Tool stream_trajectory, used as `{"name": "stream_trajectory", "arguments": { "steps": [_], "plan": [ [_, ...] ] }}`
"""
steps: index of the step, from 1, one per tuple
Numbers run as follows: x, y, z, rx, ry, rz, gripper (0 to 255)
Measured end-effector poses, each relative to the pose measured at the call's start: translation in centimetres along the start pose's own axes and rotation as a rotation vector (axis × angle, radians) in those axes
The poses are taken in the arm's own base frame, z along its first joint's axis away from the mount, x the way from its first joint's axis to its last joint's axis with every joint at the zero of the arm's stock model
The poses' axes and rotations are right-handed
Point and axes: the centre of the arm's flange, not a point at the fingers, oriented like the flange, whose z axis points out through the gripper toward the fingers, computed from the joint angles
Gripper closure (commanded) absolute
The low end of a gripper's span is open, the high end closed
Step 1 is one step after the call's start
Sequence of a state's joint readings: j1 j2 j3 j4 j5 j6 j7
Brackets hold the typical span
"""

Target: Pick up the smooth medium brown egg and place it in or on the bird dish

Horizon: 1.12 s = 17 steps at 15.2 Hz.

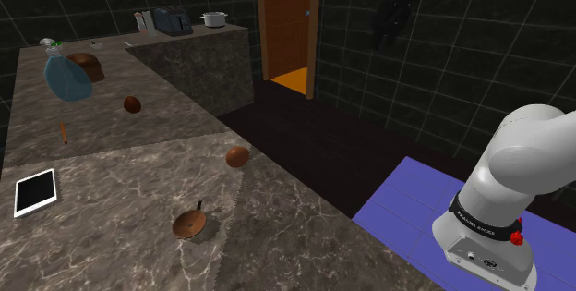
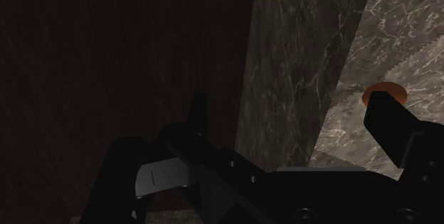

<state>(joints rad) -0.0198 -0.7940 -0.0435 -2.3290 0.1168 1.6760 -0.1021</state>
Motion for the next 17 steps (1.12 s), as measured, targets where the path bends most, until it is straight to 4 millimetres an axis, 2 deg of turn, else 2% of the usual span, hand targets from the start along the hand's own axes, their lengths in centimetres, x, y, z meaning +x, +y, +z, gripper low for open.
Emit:
{"name": "stream_trajectory", "arguments": {
  "steps": [2, 11, 17],
  "plan": [
    [0.1, -0.6, 0.4, -0.005, -0.001, 0.007, 0],
    [3.5, -10.5, 6.6, -0.093, -0.025, 0.135, 0],
    [7.1, -16.8, 11.9, -0.155, -0.040, 0.225, 0]
  ]
}}
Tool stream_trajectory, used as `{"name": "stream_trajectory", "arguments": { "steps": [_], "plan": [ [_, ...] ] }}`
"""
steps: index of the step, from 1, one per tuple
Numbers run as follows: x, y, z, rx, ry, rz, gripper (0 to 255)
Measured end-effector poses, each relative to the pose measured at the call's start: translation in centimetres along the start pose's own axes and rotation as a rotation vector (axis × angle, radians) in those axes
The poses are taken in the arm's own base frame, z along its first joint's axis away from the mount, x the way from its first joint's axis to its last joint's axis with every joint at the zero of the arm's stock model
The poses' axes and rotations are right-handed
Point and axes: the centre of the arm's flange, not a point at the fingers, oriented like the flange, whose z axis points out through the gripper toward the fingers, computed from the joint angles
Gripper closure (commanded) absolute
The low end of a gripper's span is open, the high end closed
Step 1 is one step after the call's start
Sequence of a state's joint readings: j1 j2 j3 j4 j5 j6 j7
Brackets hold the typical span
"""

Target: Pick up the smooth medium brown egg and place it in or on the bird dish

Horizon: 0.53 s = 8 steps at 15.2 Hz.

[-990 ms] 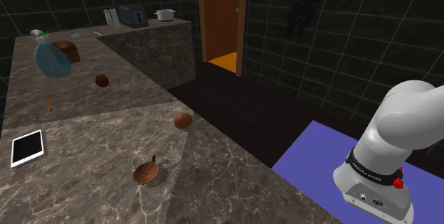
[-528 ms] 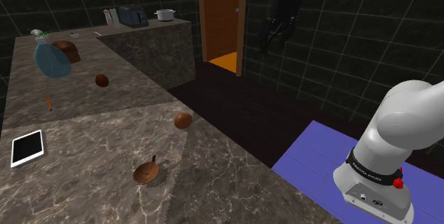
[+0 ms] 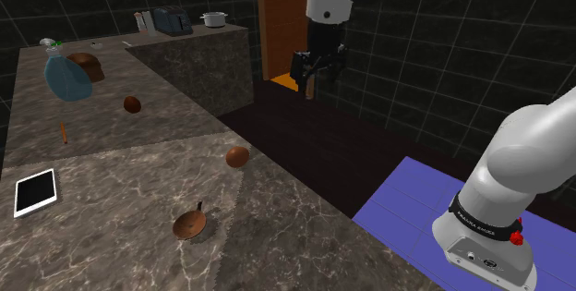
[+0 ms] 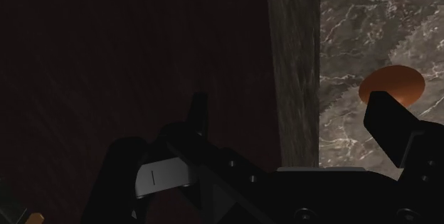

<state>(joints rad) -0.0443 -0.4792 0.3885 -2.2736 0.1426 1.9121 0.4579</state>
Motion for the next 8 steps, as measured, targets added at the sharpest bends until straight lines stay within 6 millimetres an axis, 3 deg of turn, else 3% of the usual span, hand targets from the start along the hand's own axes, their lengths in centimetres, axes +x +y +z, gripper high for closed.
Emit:
{"name": "stream_trajectory", "arguments": {
  "steps": [8],
  "plan": [
    [3.5, -9.3, 6.0, -0.082, -0.022, 0.120, 0]
  ]
}}
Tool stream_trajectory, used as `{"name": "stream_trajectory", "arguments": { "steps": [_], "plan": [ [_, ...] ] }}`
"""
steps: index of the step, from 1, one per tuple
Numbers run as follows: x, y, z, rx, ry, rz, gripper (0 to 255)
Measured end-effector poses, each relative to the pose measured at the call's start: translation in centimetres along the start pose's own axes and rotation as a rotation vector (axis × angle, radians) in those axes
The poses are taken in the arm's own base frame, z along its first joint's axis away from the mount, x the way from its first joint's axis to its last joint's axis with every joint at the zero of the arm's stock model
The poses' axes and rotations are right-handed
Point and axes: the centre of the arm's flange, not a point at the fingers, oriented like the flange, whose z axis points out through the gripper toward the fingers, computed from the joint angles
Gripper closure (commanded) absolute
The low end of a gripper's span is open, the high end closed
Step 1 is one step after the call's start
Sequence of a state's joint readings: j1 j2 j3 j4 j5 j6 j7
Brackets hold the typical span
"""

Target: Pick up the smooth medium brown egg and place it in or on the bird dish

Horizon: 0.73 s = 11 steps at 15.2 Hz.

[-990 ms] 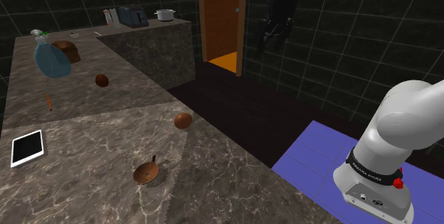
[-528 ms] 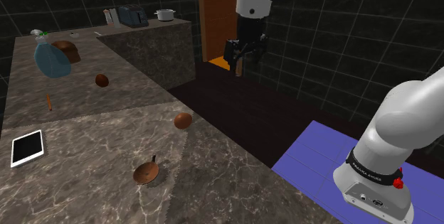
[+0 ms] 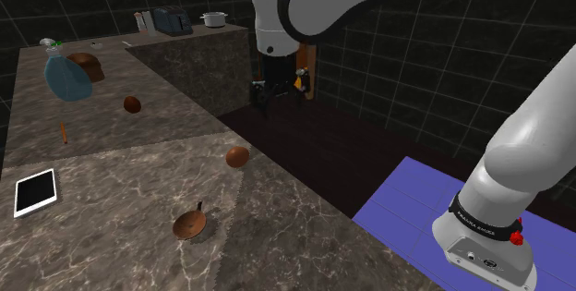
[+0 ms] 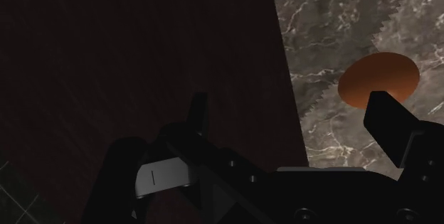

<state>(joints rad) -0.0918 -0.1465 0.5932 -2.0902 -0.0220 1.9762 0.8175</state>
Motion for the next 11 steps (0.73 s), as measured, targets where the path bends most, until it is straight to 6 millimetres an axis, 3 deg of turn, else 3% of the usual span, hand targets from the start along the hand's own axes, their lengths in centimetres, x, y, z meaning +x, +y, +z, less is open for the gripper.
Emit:
{"name": "stream_trajectory", "arguments": {
  "steps": [11],
  "plan": [
    [4.5, -12.7, 8.1, -0.110, -0.031, 0.169, 0]
  ]
}}
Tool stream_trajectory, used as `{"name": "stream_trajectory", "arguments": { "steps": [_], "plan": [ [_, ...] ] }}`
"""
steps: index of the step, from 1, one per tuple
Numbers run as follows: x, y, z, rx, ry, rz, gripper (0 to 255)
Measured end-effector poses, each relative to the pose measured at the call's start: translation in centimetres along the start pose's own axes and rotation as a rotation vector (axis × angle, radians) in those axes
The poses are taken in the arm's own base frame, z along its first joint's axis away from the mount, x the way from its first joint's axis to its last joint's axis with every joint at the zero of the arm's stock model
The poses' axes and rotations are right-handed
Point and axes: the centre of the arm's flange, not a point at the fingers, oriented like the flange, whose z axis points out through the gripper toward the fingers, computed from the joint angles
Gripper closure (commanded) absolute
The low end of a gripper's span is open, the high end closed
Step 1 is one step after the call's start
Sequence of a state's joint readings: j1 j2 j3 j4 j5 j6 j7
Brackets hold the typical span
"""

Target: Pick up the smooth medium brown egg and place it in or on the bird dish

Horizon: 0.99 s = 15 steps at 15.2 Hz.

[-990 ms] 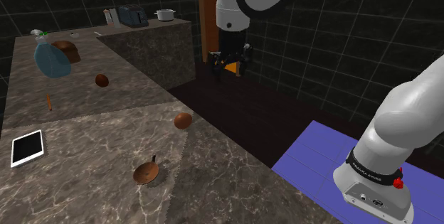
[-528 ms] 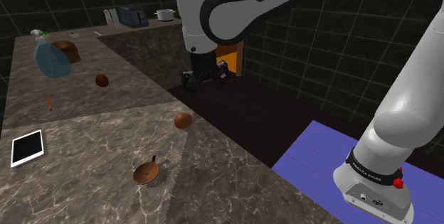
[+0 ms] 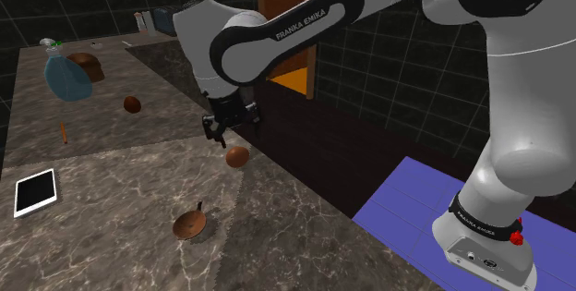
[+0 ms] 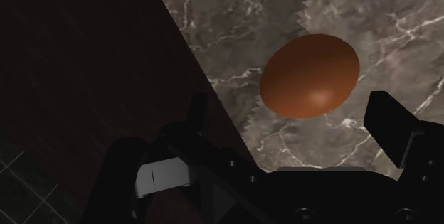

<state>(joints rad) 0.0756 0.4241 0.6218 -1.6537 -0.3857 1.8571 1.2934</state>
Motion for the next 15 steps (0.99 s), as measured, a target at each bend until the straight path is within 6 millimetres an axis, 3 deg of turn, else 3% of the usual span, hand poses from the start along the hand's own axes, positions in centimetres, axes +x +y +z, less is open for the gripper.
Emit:
{"name": "stream_trajectory", "arguments": {
  "steps": [3, 10, 15],
  "plan": [
    [0.7, -2.7, 2.1, -0.023, -0.005, 0.033, 0],
    [0.8, -3.2, 5.8, -0.028, -0.004, 0.040, 0],
    [0.8, -3.1, 6.2, -0.027, -0.004, 0.040, 0]
  ]
}}
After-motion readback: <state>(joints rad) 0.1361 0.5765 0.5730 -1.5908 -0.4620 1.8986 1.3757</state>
